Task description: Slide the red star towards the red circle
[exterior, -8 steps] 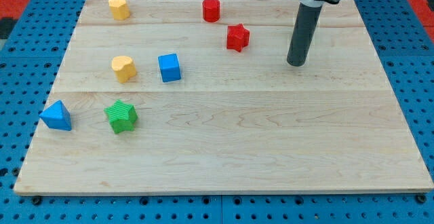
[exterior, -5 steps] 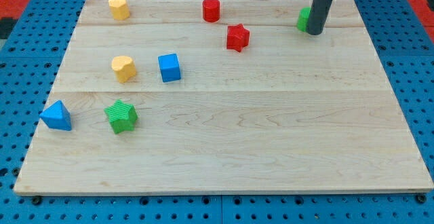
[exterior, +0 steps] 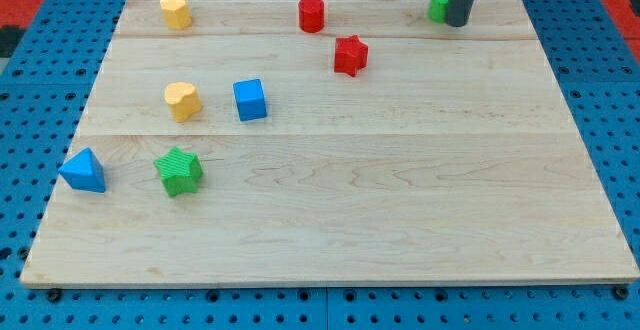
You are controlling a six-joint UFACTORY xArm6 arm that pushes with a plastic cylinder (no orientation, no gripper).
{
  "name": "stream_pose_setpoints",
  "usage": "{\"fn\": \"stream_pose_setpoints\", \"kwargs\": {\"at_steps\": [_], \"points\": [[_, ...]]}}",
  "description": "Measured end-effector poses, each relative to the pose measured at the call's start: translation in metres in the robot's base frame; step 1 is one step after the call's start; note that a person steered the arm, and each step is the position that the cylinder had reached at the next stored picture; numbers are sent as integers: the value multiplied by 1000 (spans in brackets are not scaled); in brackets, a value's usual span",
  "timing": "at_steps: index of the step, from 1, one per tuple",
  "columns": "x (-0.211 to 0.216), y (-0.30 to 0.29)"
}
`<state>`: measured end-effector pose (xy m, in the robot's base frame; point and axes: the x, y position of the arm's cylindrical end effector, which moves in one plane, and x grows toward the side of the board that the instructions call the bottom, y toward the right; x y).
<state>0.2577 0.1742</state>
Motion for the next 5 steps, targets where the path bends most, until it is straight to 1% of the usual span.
{"fn": "stream_pose_setpoints", "kwargs": {"at_steps": [1, 2, 3, 4, 5], "points": [[19, -32], [20, -43], [45, -62], [86, -94], [90, -124]]}}
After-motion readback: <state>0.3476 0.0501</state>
